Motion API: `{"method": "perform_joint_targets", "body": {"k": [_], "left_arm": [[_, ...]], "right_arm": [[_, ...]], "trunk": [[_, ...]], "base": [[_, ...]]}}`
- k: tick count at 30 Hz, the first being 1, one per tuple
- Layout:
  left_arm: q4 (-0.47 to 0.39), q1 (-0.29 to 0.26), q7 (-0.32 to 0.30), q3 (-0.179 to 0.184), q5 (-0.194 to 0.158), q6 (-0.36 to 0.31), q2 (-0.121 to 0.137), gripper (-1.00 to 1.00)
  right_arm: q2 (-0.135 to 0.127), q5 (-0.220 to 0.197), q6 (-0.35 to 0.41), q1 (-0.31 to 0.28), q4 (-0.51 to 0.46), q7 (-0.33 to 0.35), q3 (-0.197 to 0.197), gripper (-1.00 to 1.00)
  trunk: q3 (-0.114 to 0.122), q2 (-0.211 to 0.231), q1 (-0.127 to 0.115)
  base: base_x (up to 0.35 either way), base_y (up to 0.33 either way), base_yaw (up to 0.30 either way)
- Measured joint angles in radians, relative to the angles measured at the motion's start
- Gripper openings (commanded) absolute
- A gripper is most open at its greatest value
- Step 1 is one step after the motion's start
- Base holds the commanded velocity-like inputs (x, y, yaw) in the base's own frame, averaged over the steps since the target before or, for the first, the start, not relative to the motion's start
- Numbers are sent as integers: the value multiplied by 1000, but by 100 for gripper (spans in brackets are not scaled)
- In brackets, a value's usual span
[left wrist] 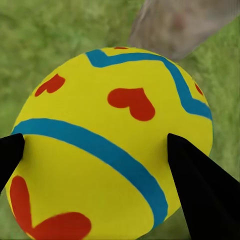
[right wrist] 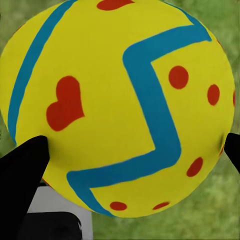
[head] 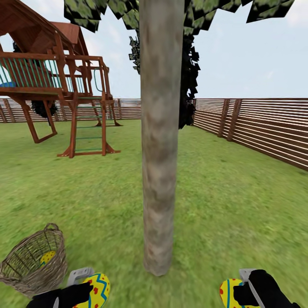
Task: Take the three Easter eggs out of the wicker basket on the lawn in the garden, then place them on the lawn next to a single tree (choose any tree) so that all three eggs are next to the same tree and none are left in the basket.
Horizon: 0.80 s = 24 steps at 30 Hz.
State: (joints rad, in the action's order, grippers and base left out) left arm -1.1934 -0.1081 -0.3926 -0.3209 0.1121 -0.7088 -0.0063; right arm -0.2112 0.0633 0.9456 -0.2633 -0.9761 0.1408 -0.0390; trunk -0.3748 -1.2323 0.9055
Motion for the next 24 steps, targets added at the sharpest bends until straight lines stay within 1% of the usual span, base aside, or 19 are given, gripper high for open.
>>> {"method": "perform_joint_targets", "body": {"k": [7, 16, 24], "left_arm": [[4, 0, 0, 2, 2, 0, -4, -100], [4, 0, 2, 0, 2, 0, -6, -100], [4, 0, 2, 1, 1, 1, -8, -100]], "right_arm": [[3, 0, 0, 0, 0, 0, 0, -100], [6, -2, -1, 0, 0, 1, 0, -100], [7, 0, -1, 0, 2, 0, 2, -100]], "trunk": [[0, 0, 0], [0, 0, 1], [0, 0, 1]], "base": [[308, 0, 0], [18, 0, 1], [0, 0, 264]]}}
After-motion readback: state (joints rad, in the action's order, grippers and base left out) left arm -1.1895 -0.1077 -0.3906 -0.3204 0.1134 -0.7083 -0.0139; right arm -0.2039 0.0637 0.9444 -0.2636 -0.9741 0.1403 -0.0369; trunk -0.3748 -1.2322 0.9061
